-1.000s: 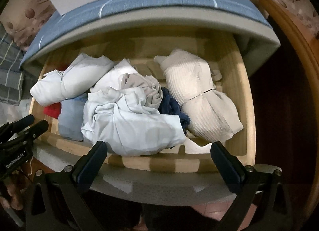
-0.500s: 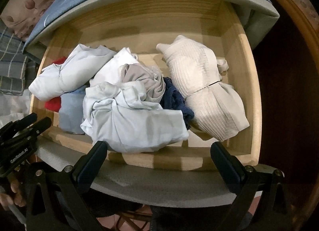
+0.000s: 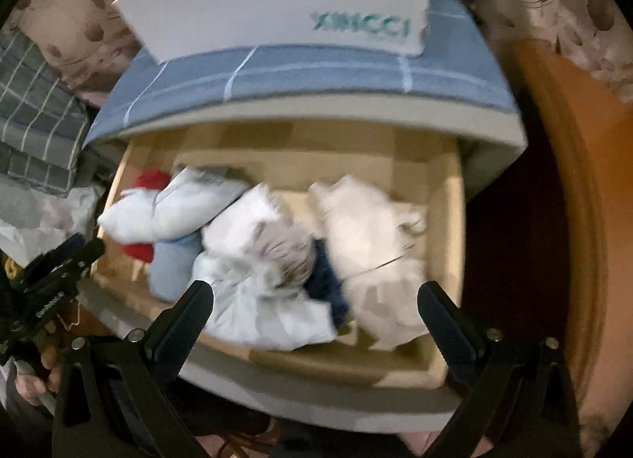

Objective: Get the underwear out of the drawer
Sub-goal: 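Lower both tools into the drawer above the rolled underwear, then grasp white-grey rolled underwear with left tool while right grasps cream ribbed underwear, then lift the white-grey underwear with left tool into the white box, release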

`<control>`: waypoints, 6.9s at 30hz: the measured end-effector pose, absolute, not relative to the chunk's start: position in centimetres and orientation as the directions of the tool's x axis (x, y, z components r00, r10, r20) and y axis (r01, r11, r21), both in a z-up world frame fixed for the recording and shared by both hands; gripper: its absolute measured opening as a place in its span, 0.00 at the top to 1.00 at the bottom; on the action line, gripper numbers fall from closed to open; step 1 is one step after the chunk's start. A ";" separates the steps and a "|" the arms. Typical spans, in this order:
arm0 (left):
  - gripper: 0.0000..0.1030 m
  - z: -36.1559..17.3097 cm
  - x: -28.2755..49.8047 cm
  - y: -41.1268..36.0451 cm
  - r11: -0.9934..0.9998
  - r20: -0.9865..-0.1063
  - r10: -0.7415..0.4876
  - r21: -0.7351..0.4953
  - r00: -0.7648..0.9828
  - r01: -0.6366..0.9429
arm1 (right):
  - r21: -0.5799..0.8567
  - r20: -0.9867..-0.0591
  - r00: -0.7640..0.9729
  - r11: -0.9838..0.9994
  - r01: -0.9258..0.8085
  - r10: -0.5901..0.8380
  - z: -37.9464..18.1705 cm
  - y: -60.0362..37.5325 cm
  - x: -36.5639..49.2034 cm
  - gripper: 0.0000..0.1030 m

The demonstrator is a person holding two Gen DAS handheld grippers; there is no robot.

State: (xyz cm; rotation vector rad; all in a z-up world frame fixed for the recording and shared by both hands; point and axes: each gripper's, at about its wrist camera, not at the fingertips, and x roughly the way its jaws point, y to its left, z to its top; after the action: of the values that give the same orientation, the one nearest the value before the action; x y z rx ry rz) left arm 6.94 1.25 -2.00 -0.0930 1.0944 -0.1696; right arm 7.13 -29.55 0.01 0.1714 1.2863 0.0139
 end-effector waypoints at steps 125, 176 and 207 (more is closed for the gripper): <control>0.68 -4.2 12.9 -1.8 0.939 -0.952 -0.302 -0.290 0.044 0.187 | 0.221 -0.957 0.237 0.948 0.231 0.165 -7.8 -31.2 4.1 0.42; 0.68 20.3 25.1 -12.0 0.910 -0.699 -0.354 -0.103 0.621 0.402 | 0.137 -0.972 0.213 0.973 0.184 0.096 -8.0 -29.4 4.7 0.42; 0.67 8.3 27.0 -12.7 0.968 -0.889 -0.133 -0.020 0.439 0.251 | 0.160 -0.970 0.213 0.970 0.185 0.119 -8.0 -29.6 4.6 0.42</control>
State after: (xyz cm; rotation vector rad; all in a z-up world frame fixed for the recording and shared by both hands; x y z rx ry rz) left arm 27.03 -12.73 8.33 0.1212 1.0910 -0.2392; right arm 4.57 -29.61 -8.05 0.2630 1.3600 -0.0461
